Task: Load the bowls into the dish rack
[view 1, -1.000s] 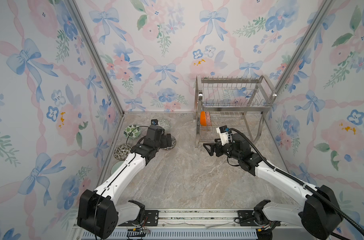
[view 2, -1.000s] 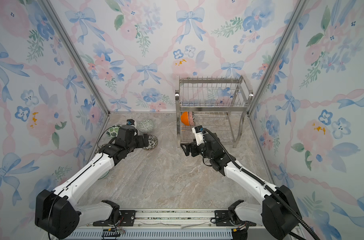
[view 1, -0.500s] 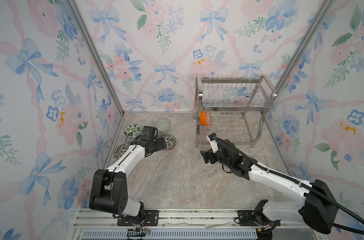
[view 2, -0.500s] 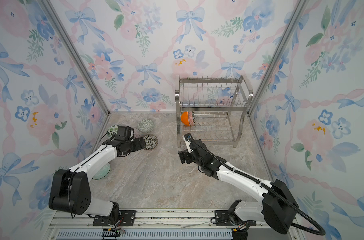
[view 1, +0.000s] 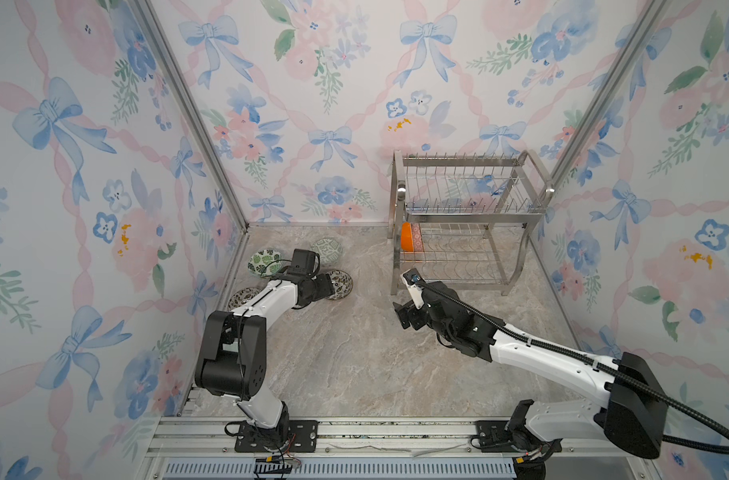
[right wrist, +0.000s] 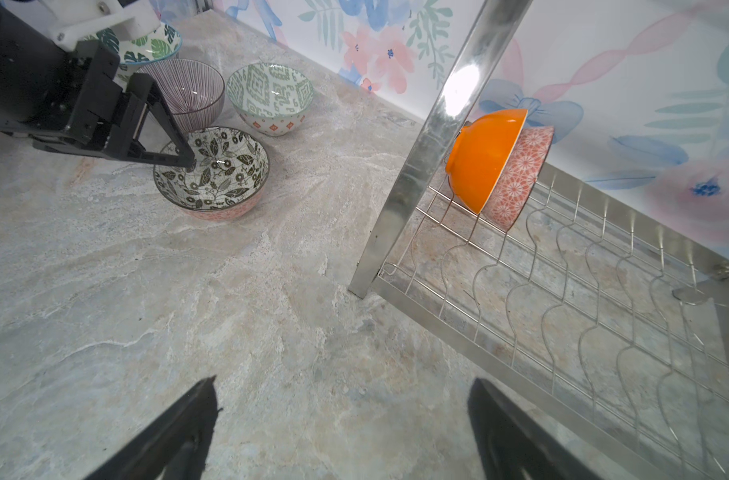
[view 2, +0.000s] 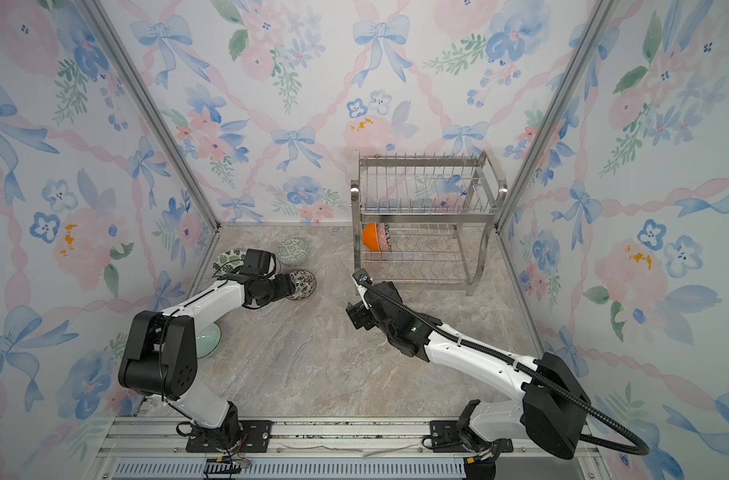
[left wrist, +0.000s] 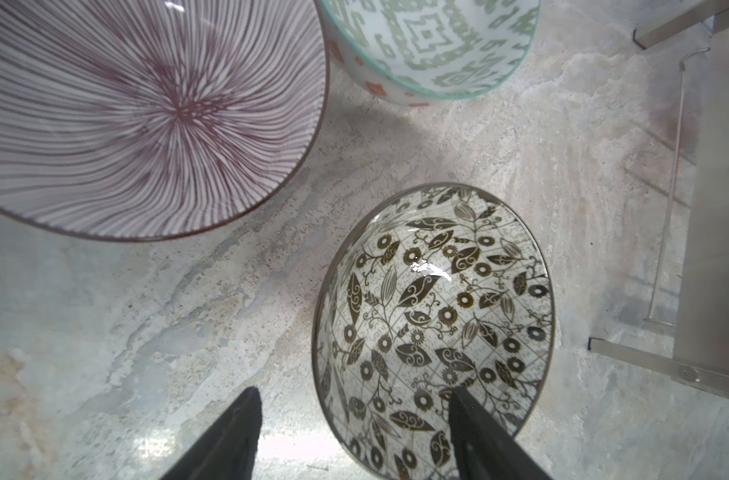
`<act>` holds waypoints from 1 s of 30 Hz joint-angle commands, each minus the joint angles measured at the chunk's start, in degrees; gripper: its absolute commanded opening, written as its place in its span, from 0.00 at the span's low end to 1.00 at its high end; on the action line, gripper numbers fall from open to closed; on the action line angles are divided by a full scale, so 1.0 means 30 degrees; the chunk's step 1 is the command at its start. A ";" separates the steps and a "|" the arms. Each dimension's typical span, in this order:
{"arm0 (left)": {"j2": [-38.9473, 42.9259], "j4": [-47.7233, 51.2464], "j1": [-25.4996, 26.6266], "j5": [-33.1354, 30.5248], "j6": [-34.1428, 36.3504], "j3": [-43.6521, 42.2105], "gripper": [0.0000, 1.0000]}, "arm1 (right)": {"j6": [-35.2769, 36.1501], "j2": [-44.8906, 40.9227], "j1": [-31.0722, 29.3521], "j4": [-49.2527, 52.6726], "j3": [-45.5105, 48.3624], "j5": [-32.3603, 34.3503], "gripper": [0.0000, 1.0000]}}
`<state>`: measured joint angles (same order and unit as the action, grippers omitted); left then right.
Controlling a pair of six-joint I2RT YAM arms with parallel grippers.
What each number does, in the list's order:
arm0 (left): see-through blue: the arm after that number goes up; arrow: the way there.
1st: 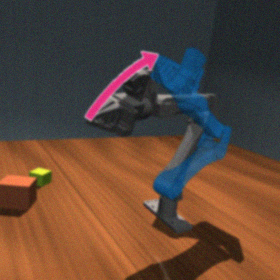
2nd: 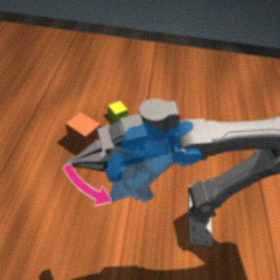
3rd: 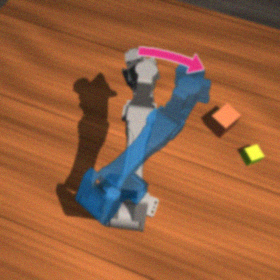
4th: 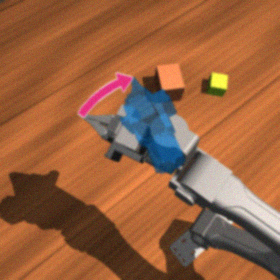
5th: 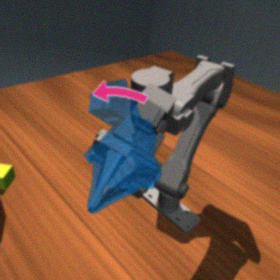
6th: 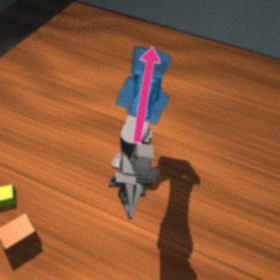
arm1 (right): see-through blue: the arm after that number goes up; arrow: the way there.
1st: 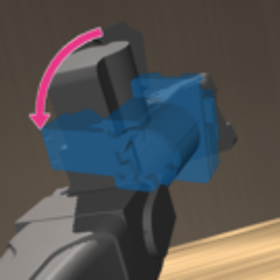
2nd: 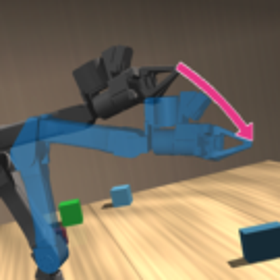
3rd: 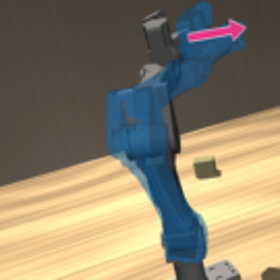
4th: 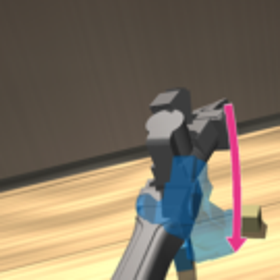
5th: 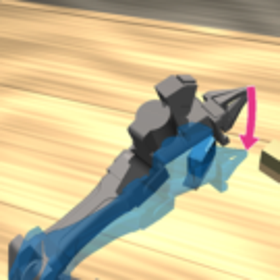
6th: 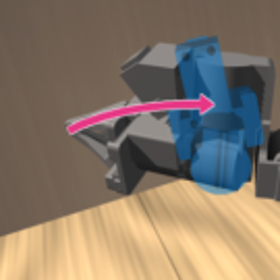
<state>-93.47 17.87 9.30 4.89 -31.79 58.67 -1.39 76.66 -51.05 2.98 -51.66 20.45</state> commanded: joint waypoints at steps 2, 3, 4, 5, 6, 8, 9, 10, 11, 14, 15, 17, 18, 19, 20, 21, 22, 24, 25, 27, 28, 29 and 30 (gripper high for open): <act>-0.0300 -0.0219 -0.0171 -0.0308 0.0441 0.0162 0.60 | 0.0354 0.0351 -0.0299 -0.0179 -0.0712 0.0537 0.96; -0.0339 -0.0243 -0.0170 -0.0410 0.0529 0.0202 0.58 | 0.0278 0.0344 -0.0297 -0.0244 -0.0695 0.0594 0.97; -0.0413 -0.0188 -0.0170 -0.0519 0.0596 0.0245 0.58 | 0.0254 0.0329 -0.0295 -0.0250 -0.0688 0.0649 0.96; -0.0518 -0.0235 -0.0170 -0.0637 0.0679 0.0261 0.55 | 0.0157 0.0293 -0.0323 -0.0218 -0.0623 0.0832 0.97; -0.0654 -0.0236 -0.0170 -0.0663 0.0772 0.0253 0.52 | 0.0135 0.0230 -0.0327 -0.0164 -0.0569 0.1037 0.96; -0.0880 -0.0227 -0.0194 -0.0828 0.0927 0.0274 0.51 | 0.0143 0.0014 -0.0315 -0.0066 -0.0397 0.1283 0.96; -0.0915 -0.0267 -0.0196 -0.0923 0.0994 0.0248 0.48 | 0.0140 -0.0129 -0.0322 0.0019 -0.0336 0.1350 0.96; -0.0981 -0.0276 -0.0203 -0.0976 0.1042 0.0140 0.46 | 0.0157 -0.0328 -0.0309 0.0082 -0.0244 0.1386 0.96; -0.1038 -0.0422 -0.0198 -0.1013 0.1018 0.0045 0.46 | 0.0173 -0.0527 -0.0299 0.0062 -0.0082 0.1387 0.96; -0.1230 -0.0779 -0.0171 -0.0671 0.0819 -0.0074 0.39 | 0.0153 -0.0986 -0.0255 -0.0115 0.0342 0.1460 0.97; -0.1354 -0.0801 -0.0169 -0.0648 0.0754 -0.0046 0.38 | 0.0116 -0.1057 -0.0240 -0.0164 0.0424 0.1461 0.96; -0.1612 -0.0765 -0.0185 -0.0547 0.0796 0.0074 0.25 | 0.0025 -0.1111 -0.0203 -0.0144 0.0502 0.1461 0.96; -0.1693 -0.0782 -0.0202 -0.0485 0.0837 0.0125 0.20 | -0.0056 -0.1145 -0.0185 -0.0113 0.0520 0.1475 0.97; -0.1707 -0.0781 -0.0199 -0.0500 0.0841 0.0115 0.19 | -0.0084 -0.1150 -0.0153 -0.0166 0.0541 0.1490 0.96; -0.1717 -0.0799 -0.0214 -0.0566 0.0839 0.0100 0.19 | -0.0137 -0.1146 -0.0152 -0.0272 0.0626 0.1476 0.96; -0.1706 -0.0787 -0.0182 -0.0596 0.0840 0.0073 0.12 | -0.0152 -0.1128 -0.0123 -0.0383 0.0652 0.1476 0.97; -0.1707 -0.0800 -0.0199 -0.0604 0.0863 0.0058 0.08 | -0.0180 -0.1084 -0.0095 -0.0484 0.0660 0.1461 0.96; -0.1687 -0.0785 -0.0192 -0.0632 0.0897 0.0066 0.07 | -0.0196 -0.0947 -0.0083 -0.0481 0.0569 0.1453 0.96; -0.1634 -0.0759 -0.0197 -0.0634 0.0902 0.0056 0.03 | -0.0203 -0.0874 -0.0079 -0.0442 0.0595 0.1432 0.96; -0.1595 -0.0766 -0.0214 -0.0638 0.0986 0.0014 0.00 | -0.0240 -0.0800 -0.0065 -0.0381 0.0502 0.1432 0.97; -0.1510 -0.0794 -0.0174 -0.0683 0.0987 -0.0023 0.00 | -0.0240 -0.0799 -0.0064 -0.0347 0.0451 0.1461 0.96; -0.1487 -0.0771 -0.0198 -0.0687 0.0988 -0.0037 0.00 | -0.0219 -0.0813 -0.0057 -0.0347 0.0453 0.1402 0.97; -0.1466 -0.0762 -0.0173 -0.0635 0.1016 0.0000 0.00 | -0.0240 -0.0828 -0.0036 -0.0323 0.0484 0.1417 0.97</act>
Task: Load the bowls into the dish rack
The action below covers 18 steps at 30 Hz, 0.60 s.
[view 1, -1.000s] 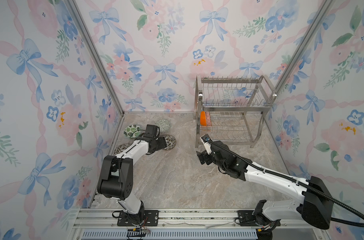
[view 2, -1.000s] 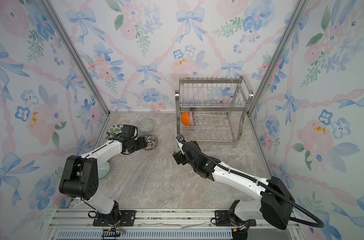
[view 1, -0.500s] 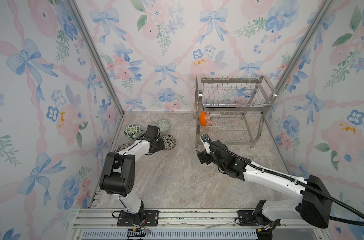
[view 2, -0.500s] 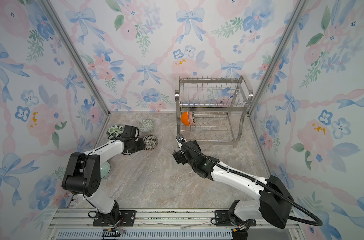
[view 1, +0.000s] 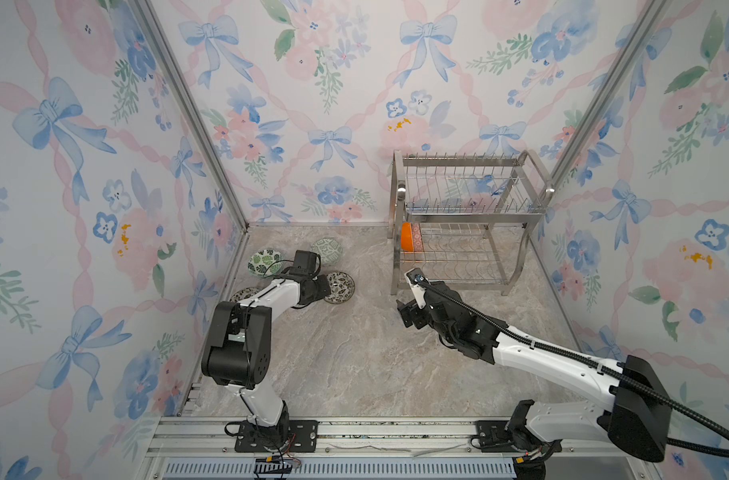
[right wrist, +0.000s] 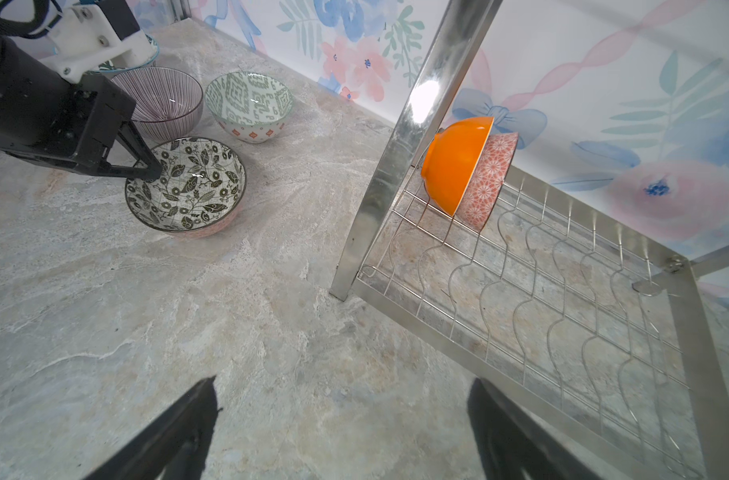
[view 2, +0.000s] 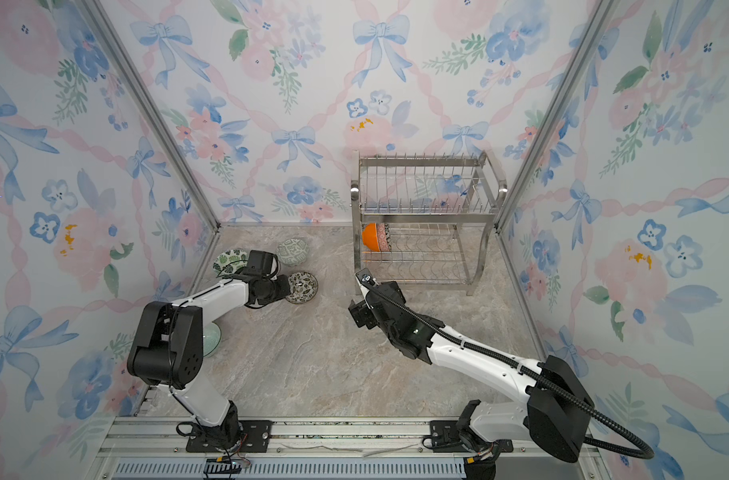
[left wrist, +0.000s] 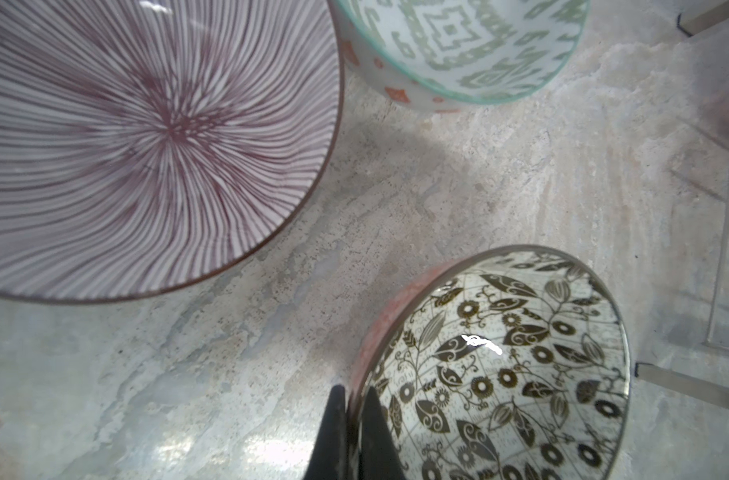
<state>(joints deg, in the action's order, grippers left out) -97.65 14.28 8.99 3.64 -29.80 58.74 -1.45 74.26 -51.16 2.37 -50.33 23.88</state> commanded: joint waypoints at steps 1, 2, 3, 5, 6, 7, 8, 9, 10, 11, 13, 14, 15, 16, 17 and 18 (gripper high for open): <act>-0.0070 0.0425 -0.0054 -0.0212 0.0382 -0.0012 0.00 | -0.0245 -0.0059 0.0001 -0.0110 0.0058 0.0270 0.97; 0.0011 0.0428 -0.0068 -0.0087 0.0425 -0.0028 0.00 | -0.0253 -0.0109 0.0001 -0.0086 0.0076 0.0269 0.96; 0.0092 0.0490 -0.0068 0.0004 0.0456 -0.0026 0.00 | -0.0331 -0.0164 0.0030 -0.0013 0.0103 0.0276 0.97; 0.0403 0.0525 -0.0013 0.0188 0.0556 -0.0167 0.00 | -0.0407 -0.0337 0.0059 0.0032 0.0161 0.0277 0.96; 0.0652 0.0596 0.0033 0.0259 0.0612 -0.0211 0.00 | -0.0449 -0.0426 0.0085 0.0104 0.0196 0.0267 0.97; 0.0891 0.0693 0.0105 0.0303 0.0653 -0.0258 0.00 | -0.0504 -0.0493 0.0118 0.0123 0.0251 0.0273 0.96; 0.1111 0.0900 0.0241 0.0311 0.0729 -0.0262 0.00 | -0.0552 -0.0574 0.0169 0.0187 0.0281 0.0267 0.97; 0.1301 0.1052 0.0379 0.0412 0.0749 -0.0247 0.00 | -0.0585 -0.0697 0.0215 0.0237 0.0294 0.0293 0.97; 0.1400 0.1252 0.0530 0.0849 0.0855 -0.0201 0.00 | -0.0621 -0.0743 0.0286 0.0319 0.0304 0.0265 0.96; 0.1406 0.1538 0.0665 0.1257 0.0956 -0.0073 0.00 | -0.0654 -0.0804 0.0316 0.0388 0.0277 0.0295 0.97; 0.1392 0.2407 0.1107 0.1641 0.1238 0.0208 0.00 | -0.0697 -0.0921 0.0404 0.0664 0.0200 0.0306 0.97; 0.1456 0.2793 0.1437 0.1588 0.1526 0.0331 0.00 | -0.0731 -0.0985 0.0437 0.0821 0.0164 0.0331 0.96; 0.1557 0.3067 0.1778 0.1434 0.1690 0.0369 0.00 | -0.0669 -0.1029 0.0441 0.1053 0.0107 0.0350 0.96; 0.1678 0.3329 0.2172 0.1261 0.1831 0.0370 0.00 | -0.0689 -0.1114 0.0425 0.1289 0.0048 0.0510 0.96; 0.1873 0.3464 0.2595 0.1134 0.1926 0.0283 0.00 | -0.0716 -0.1210 0.0442 0.1526 -0.0001 0.0607 0.96; 0.1965 0.3598 0.2972 0.1019 0.1973 0.0177 0.00 | -0.0731 -0.1361 0.0484 0.1702 0.0022 0.0696 0.96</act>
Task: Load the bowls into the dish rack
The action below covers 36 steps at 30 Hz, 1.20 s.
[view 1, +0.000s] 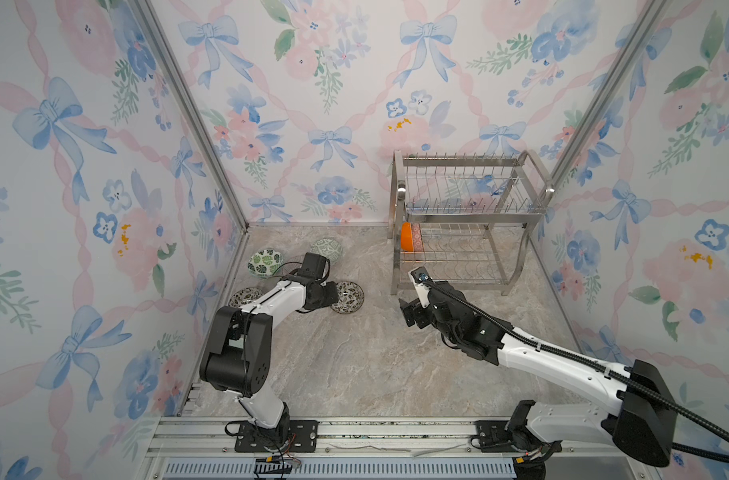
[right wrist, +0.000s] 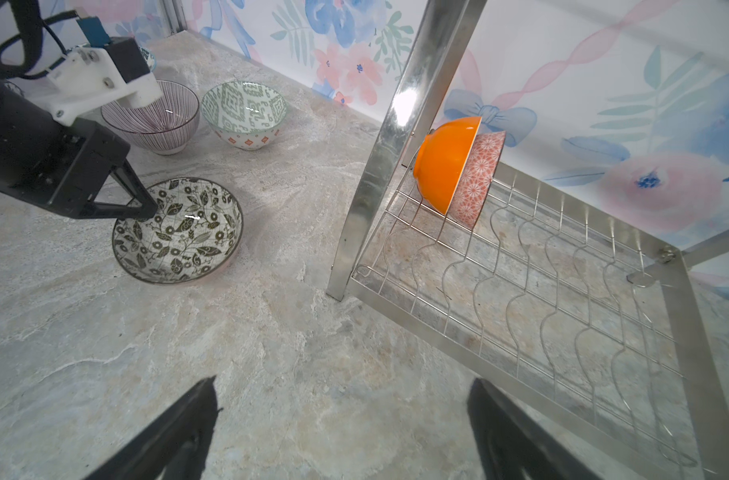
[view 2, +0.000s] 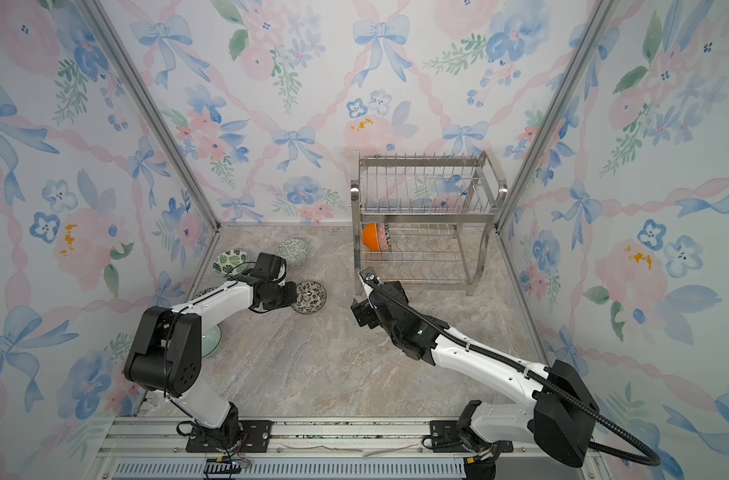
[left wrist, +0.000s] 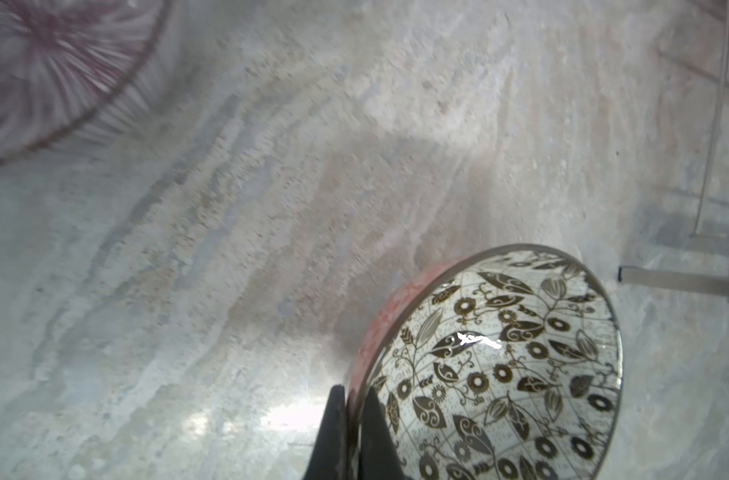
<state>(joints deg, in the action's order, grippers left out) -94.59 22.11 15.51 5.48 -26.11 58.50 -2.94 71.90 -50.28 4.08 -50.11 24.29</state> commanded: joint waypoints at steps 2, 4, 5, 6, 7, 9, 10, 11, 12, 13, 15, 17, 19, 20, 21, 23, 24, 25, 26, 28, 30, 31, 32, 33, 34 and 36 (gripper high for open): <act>0.1130 0.1197 0.1346 0.0413 0.0711 0.0083 0.00 | -0.0368 -0.0952 0.0331 0.1331 0.0114 0.0585 0.97; 0.1347 0.1224 0.1789 0.0786 0.0482 -0.0101 0.00 | -0.0541 -0.1429 0.0514 0.1566 0.0283 0.0576 0.97; 0.1526 0.1238 0.2084 0.0951 0.0350 -0.0137 0.00 | -0.0650 -0.1661 0.0626 0.1689 0.0382 0.0573 0.96; 0.1661 0.1220 0.2409 0.1011 0.0247 -0.0135 0.00 | -0.0730 -0.1955 0.0752 0.1867 0.0494 0.0559 0.97; 0.1726 0.1222 0.2827 0.1016 0.0156 -0.0057 0.00 | -0.0787 -0.2187 0.0868 0.2021 0.0594 0.0551 0.96; 0.1816 0.1224 0.3624 0.1067 -0.0140 0.0149 0.00 | -0.1056 -0.2755 0.1252 0.2289 0.0897 0.0675 0.96; 0.1736 0.1235 0.4003 0.1162 -0.0245 0.0281 0.00 | -0.1285 -0.3112 0.1541 0.2318 0.1162 0.0647 0.96; 0.1633 0.1244 0.4350 0.1213 -0.0330 0.0379 0.00 | -0.1495 -0.3423 0.1878 0.2386 0.1405 0.0654 0.96; 0.1449 0.1239 0.4781 0.1148 -0.0405 0.0500 0.00 | -0.1827 -0.3811 0.2267 0.2652 0.1599 0.0579 0.96; 0.1298 0.1243 0.5145 0.1094 -0.0539 0.0638 0.00 | -0.1984 -0.4105 0.2549 0.2840 0.1741 0.0505 0.96; 0.0873 0.1208 0.5949 0.0979 -0.0817 0.1044 0.00 | -0.2261 -0.4851 0.3107 0.3125 0.2094 0.0406 0.97; 0.0225 0.1214 0.6682 0.0727 -0.0903 0.1710 0.00 | -0.2396 -0.5411 0.3537 0.3306 0.2384 0.0191 0.96; -0.0730 0.1209 0.7314 0.0636 -0.0966 0.2687 0.00 | -0.2476 -0.5964 0.3882 0.3523 0.2544 -0.0203 0.96; -0.1153 0.1207 0.7563 0.0576 -0.0991 0.3122 0.00 | -0.2503 -0.6142 0.4021 0.3652 0.2552 -0.0293 0.96; -0.1661 0.1214 0.7767 0.0599 -0.1038 0.3646 0.00 | -0.2499 -0.6308 0.4158 0.3793 0.2575 -0.0454 0.96; -0.2572 0.1205 0.8121 0.0756 -0.1068 0.4602 0.00 | -0.2505 -0.6519 0.4297 0.4117 0.2552 -0.0699 0.97; -0.3041 0.1205 0.8294 0.0731 -0.1053 0.5041 0.00 | -0.2503 -0.6585 0.4337 0.4270 0.2552 -0.0752 0.97; -0.3480 0.1192 0.8496 0.0674 -0.1073 0.5533 0.00 | -0.2535 -0.6629 0.4376 0.4403 0.2519 -0.0852 0.96; -0.3852 0.1199 0.8591 0.0691 -0.1097 0.5896 0.00 | -0.2565 -0.6673 0.4369 0.4510 0.2520 -0.0962 0.96; -0.4555 0.1200 0.8883 0.0647 -0.1169 0.6669 0.00 | -0.2618 -0.6654 0.4397 0.4741 0.2523 -0.1229 0.96; -0.5069 0.1215 0.9140 0.0407 -0.1202 0.7293 0.00 | -0.2696 -0.6643 0.4400 0.4959 0.2493 -0.1360 0.96; -0.5325 0.1200 0.9301 0.0257 -0.1200 0.7560 0.00 | -0.2711 -0.6653 0.4397 0.5020 0.2506 -0.1375 0.96; -0.5532 0.1210 0.9401 0.0066 -0.1172 0.7813 0.00 | -0.2680 -0.6680 0.4411 0.5064 0.2500 -0.1397 0.96; -0.5777 0.1214 0.9500 -0.0050 -0.1144 0.8032 0.00 | -0.2665 -0.6703 0.4399 0.5086 0.2512 -0.1390 0.97; -0.6002 0.1214 0.9537 -0.0089 -0.1156 0.8215 0.00 | -0.2651 -0.6731 0.4411 0.5087 0.2537 -0.1386 0.97; -0.6368 0.1196 0.9568 0.0008 -0.1170 0.8427 0.00 | -0.2633 -0.6714 0.4453 0.5056 0.2530 -0.1434 0.96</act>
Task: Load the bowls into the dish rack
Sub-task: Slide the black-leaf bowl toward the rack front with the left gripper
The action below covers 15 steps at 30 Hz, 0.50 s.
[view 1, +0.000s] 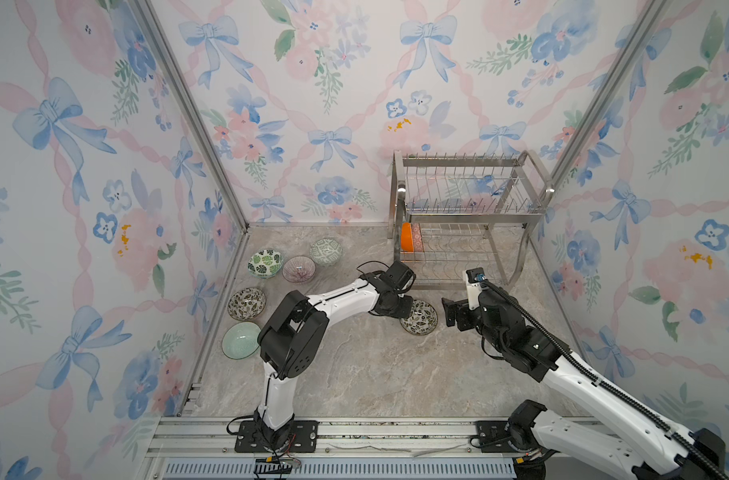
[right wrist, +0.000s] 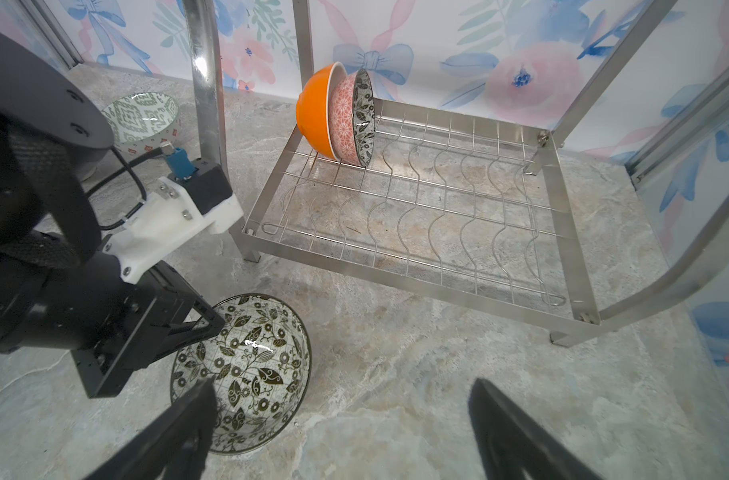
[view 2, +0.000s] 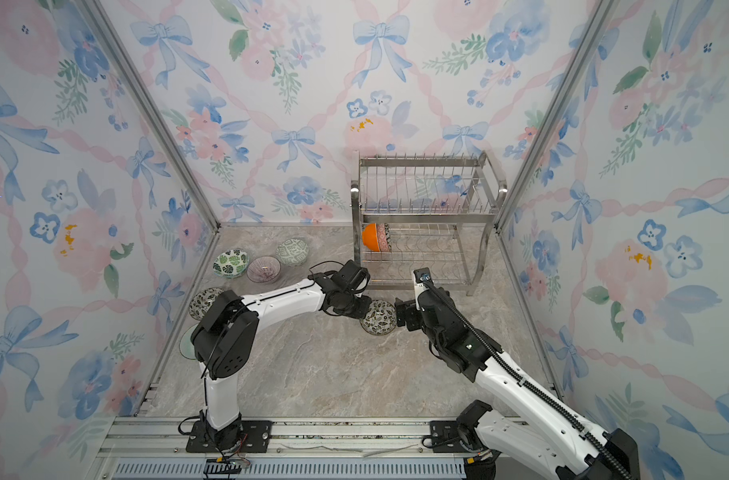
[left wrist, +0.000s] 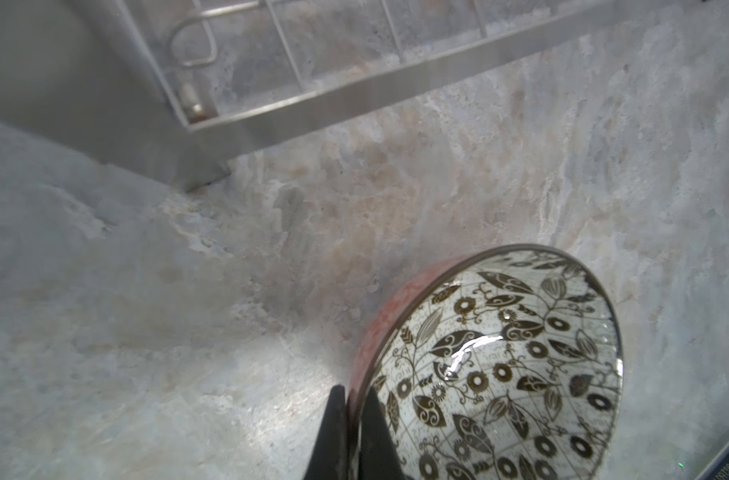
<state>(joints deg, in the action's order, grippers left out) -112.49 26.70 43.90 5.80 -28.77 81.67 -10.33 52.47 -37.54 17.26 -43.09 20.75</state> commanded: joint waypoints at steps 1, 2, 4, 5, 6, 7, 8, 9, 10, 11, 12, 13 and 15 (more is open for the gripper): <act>-0.0569 -0.0318 0.0104 -0.0067 -0.0331 0.0778 0.00 | -0.0146 -0.0205 0.0237 0.0635 0.0219 -0.0289 0.96; -0.0690 -0.0317 0.0103 -0.0015 -0.0283 0.0902 0.00 | -0.0166 -0.0133 0.0262 0.0654 0.0188 -0.0363 0.97; -0.0768 -0.0337 0.0115 -0.0029 -0.0235 0.0990 0.01 | -0.0161 -0.0040 0.0271 0.0640 0.0139 -0.0428 0.96; -0.0766 -0.0317 0.0103 -0.0114 -0.0246 0.1024 0.05 | -0.0152 -0.0036 0.0268 0.0641 0.0129 -0.0472 0.96; -0.0809 -0.0337 0.0103 -0.0141 -0.0176 0.1083 0.07 | -0.0185 -0.0025 0.0274 0.0595 0.0117 -0.0505 0.96; -0.0796 -0.0333 0.0107 -0.0175 -0.0181 0.1134 0.08 | -0.0183 0.0000 0.0275 0.0582 0.0126 -0.0545 0.97; -0.0847 -0.0331 0.0102 -0.0174 -0.0119 0.1151 0.10 | -0.0218 0.0052 0.0293 0.0522 0.0125 -0.0602 0.96; -0.0836 -0.0339 0.0107 -0.0127 -0.0092 0.1206 0.11 | -0.0219 0.0102 0.0296 0.0493 0.0118 -0.0690 0.96; -0.0855 -0.0317 0.0096 -0.0102 -0.0094 0.1223 0.12 | -0.0245 0.0120 0.0296 0.0481 0.0098 -0.0725 0.97; -0.0868 -0.0328 0.0104 0.0004 -0.0022 0.1274 0.14 | -0.0237 0.0191 0.0301 0.0469 0.0074 -0.0758 0.96; -0.0881 -0.0324 0.0104 0.0050 0.0012 0.1311 0.16 | -0.0262 0.0251 0.0322 0.0490 0.0052 -0.0826 0.96; -0.0825 -0.0319 0.0125 0.0058 0.0069 0.1312 0.20 | -0.0307 0.0307 0.0324 0.0502 0.0052 -0.0872 0.97; -0.0686 -0.0311 0.0110 -0.0034 0.0073 0.1318 0.26 | -0.0315 0.0396 0.0318 0.0502 0.0060 -0.0970 0.96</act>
<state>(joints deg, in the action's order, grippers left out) -114.21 26.59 44.27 5.43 -28.64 84.05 -10.55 53.19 -37.12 17.41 -43.09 18.76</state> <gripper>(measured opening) 0.241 0.965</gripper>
